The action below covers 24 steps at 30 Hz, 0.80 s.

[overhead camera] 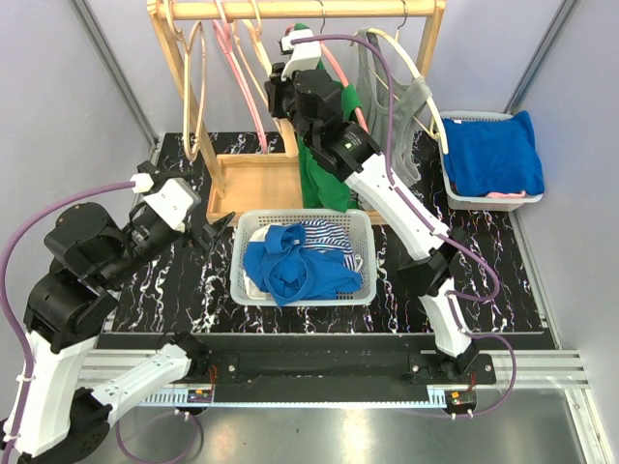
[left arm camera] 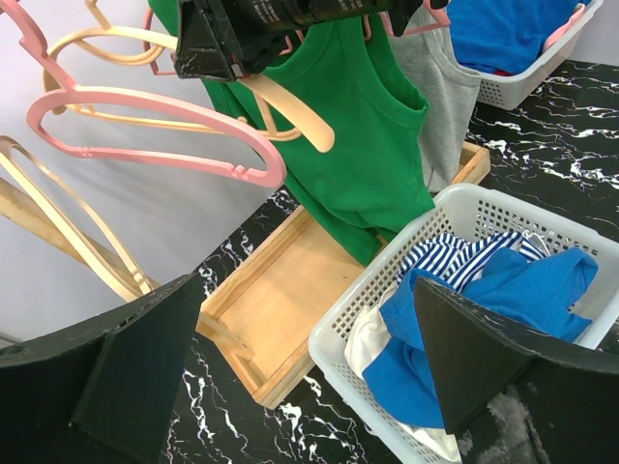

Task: Remove the tank top from the hanger
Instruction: Place the hanger at the clothesline, then pick up the hanger from the clothesline.

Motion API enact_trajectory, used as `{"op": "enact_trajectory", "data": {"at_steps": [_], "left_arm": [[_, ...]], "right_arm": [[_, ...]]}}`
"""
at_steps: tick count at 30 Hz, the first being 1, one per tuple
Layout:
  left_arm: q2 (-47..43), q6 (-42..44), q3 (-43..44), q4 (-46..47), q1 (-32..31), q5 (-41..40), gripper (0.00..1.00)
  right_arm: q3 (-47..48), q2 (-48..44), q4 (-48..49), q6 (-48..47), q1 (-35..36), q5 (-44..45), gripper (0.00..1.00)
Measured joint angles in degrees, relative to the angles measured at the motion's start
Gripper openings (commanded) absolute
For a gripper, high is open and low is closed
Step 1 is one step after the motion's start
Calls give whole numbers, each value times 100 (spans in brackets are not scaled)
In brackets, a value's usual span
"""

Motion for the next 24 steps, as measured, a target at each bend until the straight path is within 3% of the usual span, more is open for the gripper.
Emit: {"op": "enact_trajectory", "data": {"at_steps": [3,8,12,17,24], "left_arm": [[15,44,15,-9,0,-2,99],[85,107,162,-11,0,-2,99],[92,125,170,-4,0,-2,99],[162,201,195,-2,0,-2,99],[457,157,339,94,0,-87,99]], "right_arm": [[0,15,33,7,44,-26,11],[-66,-9,35,-24,52,-59,53],[-680,-310,-140,-203,125,-273,65],[-1764,-1095,-330,-310,186,-632,71],[-3598,-3180,-157,-636,195,-931,74]]}}
